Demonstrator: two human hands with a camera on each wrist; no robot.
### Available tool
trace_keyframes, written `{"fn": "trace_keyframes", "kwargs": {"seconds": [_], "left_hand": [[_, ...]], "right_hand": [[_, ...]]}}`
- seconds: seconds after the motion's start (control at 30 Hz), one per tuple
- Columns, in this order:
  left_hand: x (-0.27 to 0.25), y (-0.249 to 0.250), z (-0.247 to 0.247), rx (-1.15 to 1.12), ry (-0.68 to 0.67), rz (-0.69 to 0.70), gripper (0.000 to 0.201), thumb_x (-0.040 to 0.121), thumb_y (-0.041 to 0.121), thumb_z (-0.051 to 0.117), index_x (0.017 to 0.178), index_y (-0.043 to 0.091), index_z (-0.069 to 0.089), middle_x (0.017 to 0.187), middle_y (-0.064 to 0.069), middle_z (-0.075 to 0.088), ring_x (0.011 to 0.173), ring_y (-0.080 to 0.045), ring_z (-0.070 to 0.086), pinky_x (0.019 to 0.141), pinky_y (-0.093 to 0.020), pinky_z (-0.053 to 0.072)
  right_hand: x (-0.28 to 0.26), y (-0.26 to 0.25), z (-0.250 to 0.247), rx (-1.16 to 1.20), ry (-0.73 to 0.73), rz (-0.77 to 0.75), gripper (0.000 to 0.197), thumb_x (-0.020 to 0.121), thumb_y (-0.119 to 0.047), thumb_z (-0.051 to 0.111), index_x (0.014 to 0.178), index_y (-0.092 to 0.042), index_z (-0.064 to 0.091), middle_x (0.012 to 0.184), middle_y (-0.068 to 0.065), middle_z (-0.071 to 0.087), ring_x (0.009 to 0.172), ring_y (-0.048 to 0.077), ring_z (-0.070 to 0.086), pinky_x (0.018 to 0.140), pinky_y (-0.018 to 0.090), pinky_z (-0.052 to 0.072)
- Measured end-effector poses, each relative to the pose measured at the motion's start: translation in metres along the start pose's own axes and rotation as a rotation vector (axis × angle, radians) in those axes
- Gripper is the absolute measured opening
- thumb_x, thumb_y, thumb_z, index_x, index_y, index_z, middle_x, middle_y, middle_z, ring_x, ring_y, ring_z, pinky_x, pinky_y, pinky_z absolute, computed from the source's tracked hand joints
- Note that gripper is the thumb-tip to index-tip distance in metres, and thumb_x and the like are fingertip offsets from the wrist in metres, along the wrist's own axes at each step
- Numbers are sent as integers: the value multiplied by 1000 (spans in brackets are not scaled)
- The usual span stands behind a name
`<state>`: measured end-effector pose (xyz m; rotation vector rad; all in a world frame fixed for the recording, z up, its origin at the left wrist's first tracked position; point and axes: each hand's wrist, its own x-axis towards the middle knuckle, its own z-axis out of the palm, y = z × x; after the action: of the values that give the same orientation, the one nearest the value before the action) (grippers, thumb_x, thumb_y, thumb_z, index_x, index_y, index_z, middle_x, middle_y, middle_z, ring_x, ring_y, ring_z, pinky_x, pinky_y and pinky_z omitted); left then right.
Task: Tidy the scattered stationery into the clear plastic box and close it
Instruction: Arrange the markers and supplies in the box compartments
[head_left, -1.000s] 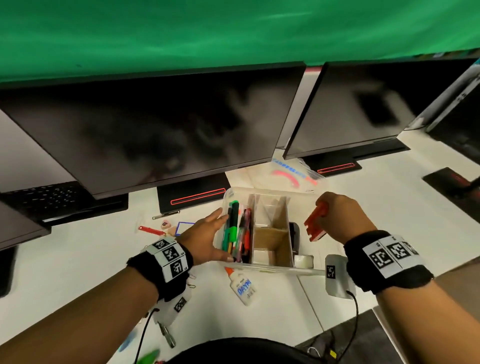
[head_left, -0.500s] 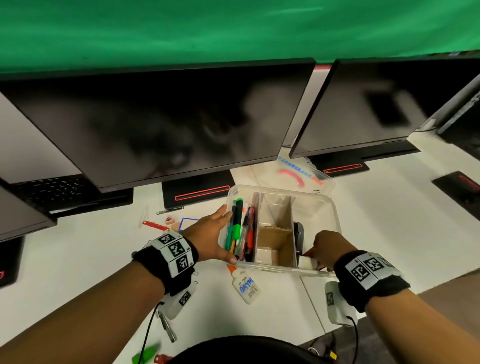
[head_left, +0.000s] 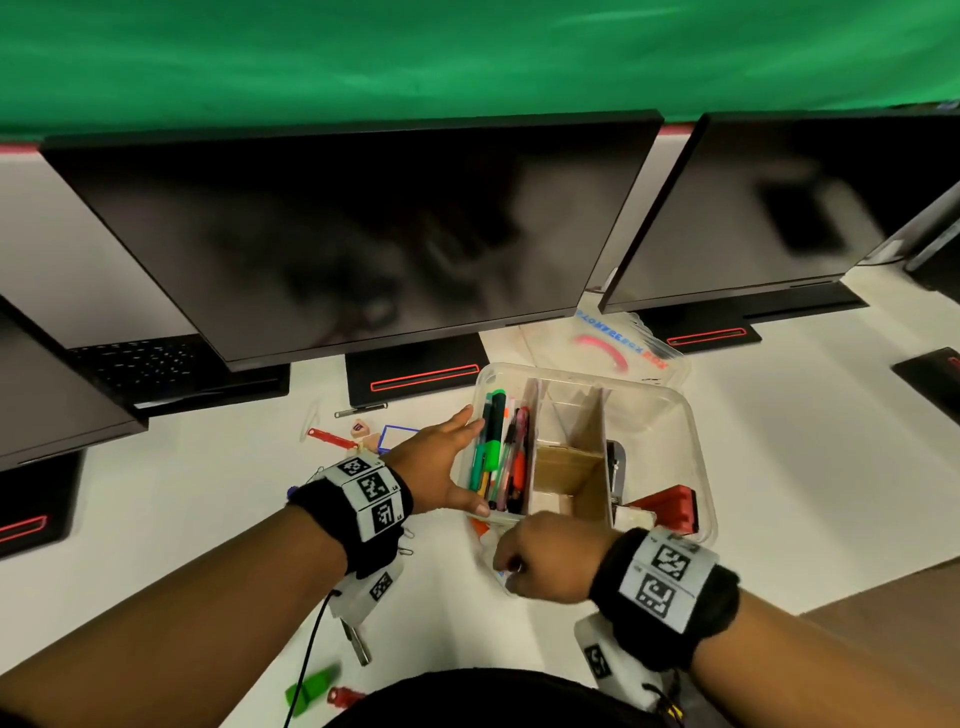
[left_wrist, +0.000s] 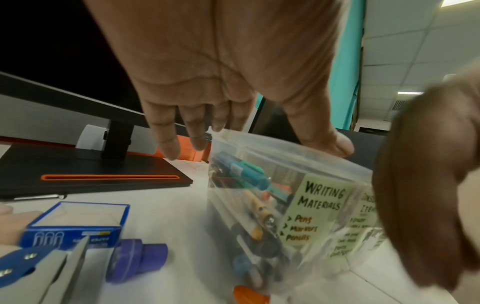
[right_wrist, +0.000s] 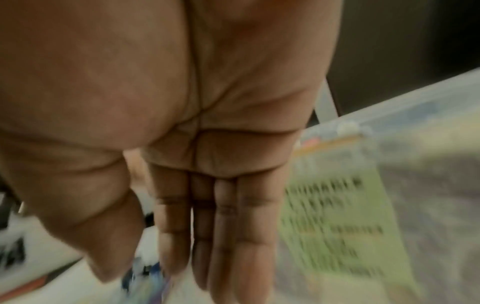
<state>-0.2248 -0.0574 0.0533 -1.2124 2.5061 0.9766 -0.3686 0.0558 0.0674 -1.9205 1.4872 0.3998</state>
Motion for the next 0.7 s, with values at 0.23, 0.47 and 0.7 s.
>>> {"fn": "trace_keyframes", "kwargs": {"seconds": [0.23,0.47,0.7], "left_hand": [[-1,5,-4,40,-41,-5,108,72,48,74,151,28,2,160,7,-5,147,-18,12,116,-38,23],[-1,4,-2,44,-38,-15,108,73,46,74,151,26,3,160,7,-7,147,-18,13,116,-37,24],[1,3,-2,49,-33,10,109,73,48,74,151,26,2,160,6,-7,147,-18,13,115,-36,24]], "right_hand": [[59,9,67,-325,-30,31,57,95,-10,36,148,-6,17,158,19,4,142,43,16,117,53,19],[76,2,77,-228,66,-54,33,100,-23,31,123,-4,47,125,20,45,111,39,49,92,48,47],[54,-7,51,-80,87,-63,25,91,-5,43,115,-8,49,111,20,54,101,37,56,84,42,47]]}}
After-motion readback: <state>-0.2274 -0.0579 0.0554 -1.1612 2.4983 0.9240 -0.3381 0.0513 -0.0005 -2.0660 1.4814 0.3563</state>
